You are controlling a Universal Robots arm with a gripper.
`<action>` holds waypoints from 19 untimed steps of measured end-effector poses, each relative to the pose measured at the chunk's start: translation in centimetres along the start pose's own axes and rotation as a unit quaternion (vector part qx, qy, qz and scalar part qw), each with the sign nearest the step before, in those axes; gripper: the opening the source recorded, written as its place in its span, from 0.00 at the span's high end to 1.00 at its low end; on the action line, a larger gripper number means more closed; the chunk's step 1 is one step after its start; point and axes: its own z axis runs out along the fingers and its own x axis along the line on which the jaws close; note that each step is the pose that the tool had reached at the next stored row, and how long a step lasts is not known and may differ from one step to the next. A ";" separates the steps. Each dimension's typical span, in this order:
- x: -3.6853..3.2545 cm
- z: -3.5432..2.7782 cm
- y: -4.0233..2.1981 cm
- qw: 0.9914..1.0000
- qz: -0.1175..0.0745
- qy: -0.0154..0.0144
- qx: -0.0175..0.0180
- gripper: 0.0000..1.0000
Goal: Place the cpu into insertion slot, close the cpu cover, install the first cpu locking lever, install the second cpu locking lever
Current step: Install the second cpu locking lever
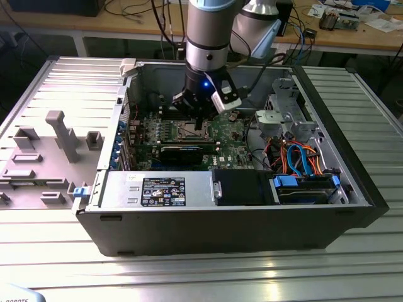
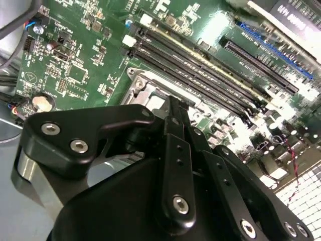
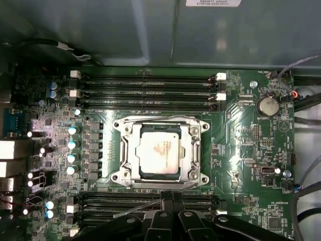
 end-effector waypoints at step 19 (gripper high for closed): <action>0.60 0.52 -0.60 1.000 -0.017 0.001 -0.006 0.89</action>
